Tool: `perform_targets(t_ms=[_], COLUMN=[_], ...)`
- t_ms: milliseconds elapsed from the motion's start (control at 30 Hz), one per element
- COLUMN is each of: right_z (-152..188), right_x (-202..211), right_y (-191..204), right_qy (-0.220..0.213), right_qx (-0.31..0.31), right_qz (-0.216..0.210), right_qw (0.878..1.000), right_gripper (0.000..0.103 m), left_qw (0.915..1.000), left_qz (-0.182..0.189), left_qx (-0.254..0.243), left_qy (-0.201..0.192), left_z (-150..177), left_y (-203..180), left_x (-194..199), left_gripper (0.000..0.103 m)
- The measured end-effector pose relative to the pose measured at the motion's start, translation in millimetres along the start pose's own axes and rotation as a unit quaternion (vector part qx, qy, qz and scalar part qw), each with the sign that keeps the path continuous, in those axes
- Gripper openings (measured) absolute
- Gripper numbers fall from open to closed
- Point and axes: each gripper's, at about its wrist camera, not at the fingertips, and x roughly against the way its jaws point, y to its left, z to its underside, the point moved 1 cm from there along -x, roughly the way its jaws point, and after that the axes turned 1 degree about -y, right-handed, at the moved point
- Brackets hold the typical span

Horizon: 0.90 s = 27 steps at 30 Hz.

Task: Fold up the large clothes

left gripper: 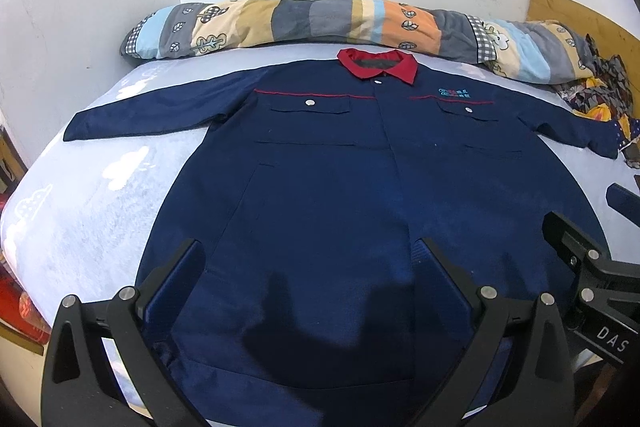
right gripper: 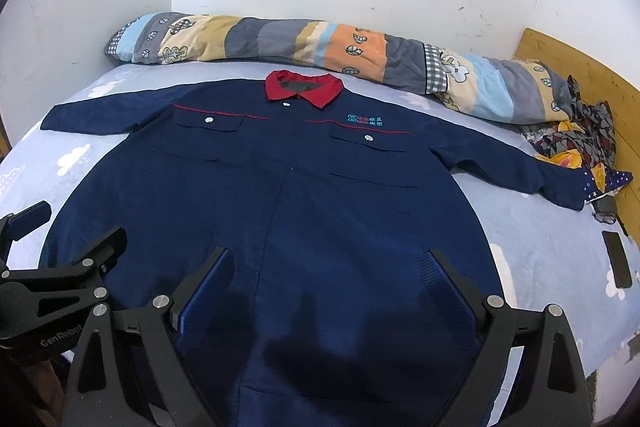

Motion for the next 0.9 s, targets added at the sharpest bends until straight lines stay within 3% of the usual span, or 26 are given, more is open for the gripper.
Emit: perform_targets(t_ms=[300,900], right_z=[4.2,9.5], right_x=[0.0,0.8], right_y=[1.2,-4.7], right_qy=[-0.003,0.002], right_qx=[0.005,0.000], right_qz=[0.000,-0.002], right_qw=[1.000,1.000], right_gripper=[0.096,0.096], left_qw=[0.9999,0.9997], left_qz=[0.009,-0.013], left_qx=[0.008,-0.021], left_qy=[0.006,-0.001], left_z=[1.7,2.8], left_y=[-0.6,-6.3], left_x=[-0.4,8.1], left_gripper=[0.103,0.103])
